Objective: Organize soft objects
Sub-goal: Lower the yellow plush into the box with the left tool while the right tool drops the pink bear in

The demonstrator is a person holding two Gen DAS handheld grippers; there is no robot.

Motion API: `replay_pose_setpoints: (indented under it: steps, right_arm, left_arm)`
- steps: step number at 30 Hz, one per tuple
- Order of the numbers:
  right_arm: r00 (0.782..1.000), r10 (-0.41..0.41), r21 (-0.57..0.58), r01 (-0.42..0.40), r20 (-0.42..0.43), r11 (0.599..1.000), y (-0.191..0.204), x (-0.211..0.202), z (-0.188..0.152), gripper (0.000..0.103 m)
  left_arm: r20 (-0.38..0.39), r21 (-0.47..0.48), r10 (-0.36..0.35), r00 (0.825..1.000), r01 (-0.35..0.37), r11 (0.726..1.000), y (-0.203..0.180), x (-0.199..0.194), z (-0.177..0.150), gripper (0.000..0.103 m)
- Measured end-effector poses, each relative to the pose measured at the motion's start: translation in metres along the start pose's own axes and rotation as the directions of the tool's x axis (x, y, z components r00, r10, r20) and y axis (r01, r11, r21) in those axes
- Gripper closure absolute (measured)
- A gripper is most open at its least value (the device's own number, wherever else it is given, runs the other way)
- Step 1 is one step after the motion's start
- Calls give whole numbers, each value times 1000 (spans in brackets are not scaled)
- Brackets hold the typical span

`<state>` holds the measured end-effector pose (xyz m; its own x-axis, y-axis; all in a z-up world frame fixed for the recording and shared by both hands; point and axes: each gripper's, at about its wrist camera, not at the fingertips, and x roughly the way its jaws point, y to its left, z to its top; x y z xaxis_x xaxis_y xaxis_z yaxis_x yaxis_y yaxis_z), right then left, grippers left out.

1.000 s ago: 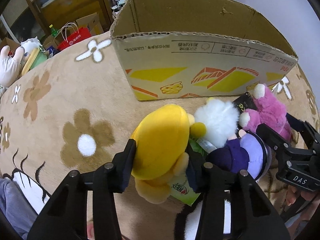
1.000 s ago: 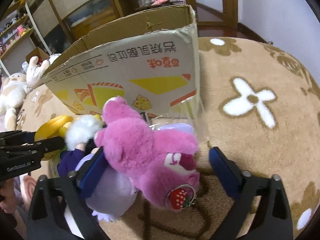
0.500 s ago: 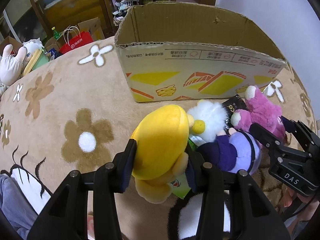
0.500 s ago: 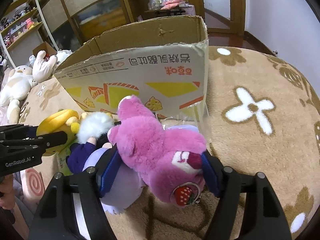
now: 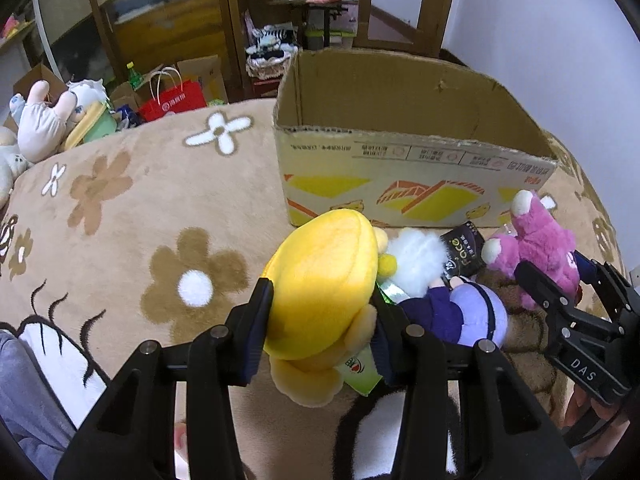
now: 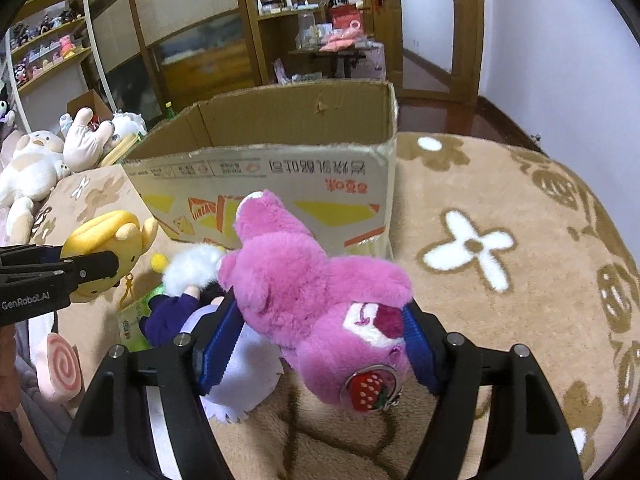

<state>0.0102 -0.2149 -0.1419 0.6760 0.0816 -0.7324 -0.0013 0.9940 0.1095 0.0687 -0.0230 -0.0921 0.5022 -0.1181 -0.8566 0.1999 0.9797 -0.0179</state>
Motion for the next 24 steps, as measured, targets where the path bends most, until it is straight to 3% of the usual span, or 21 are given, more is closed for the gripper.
replay_pose_setpoints:
  steps: [14,24]
  right_arm:
    - [994,-7,42,3,113,999,-8,-32,6,26]
    - [973,16,98,-40,231,994,-16,-62,25,26]
  left_arm:
    - [156,32,17,988,-22,999,-5,-45,-2,60]
    - [325,119,36,945,-79,990,-21,-83,11,60]
